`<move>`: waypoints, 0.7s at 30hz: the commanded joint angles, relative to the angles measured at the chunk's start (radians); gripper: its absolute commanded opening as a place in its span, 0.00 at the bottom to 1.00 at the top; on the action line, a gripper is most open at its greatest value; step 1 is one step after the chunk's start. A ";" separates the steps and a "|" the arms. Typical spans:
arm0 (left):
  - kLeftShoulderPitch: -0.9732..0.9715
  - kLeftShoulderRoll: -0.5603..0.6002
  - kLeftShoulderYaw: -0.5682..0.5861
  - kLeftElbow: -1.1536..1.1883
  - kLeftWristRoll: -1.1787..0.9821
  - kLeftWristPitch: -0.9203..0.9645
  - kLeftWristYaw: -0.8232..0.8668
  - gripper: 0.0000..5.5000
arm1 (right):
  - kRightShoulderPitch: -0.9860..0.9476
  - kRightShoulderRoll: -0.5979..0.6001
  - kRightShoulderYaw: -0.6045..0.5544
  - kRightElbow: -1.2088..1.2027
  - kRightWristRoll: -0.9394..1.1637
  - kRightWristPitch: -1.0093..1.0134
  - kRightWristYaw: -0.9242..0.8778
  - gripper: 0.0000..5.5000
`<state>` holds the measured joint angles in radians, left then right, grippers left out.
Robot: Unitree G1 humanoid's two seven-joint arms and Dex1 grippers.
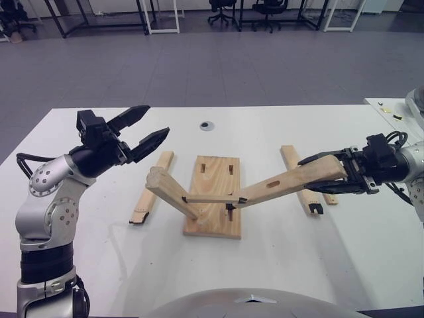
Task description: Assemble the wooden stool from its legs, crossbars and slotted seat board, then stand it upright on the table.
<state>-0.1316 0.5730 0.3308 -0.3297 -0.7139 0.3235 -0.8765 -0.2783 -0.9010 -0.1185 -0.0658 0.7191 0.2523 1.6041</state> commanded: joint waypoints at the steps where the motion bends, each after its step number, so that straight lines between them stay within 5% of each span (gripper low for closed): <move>1: 0.046 -0.022 0.008 -0.042 0.005 -0.025 0.035 0.71 | -0.033 -0.070 0.049 0.026 -0.005 -0.003 0.010 0.39; 21: 0.129 -0.092 -0.038 -0.097 0.045 -0.095 0.129 0.71 | -0.088 -0.054 0.085 0.005 0.000 0.103 -0.002 0.39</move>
<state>-0.0108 0.4840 0.2960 -0.4082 -0.6744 0.2341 -0.7664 -0.3755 -0.9596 -0.0116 -0.0571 0.7157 0.3455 1.6060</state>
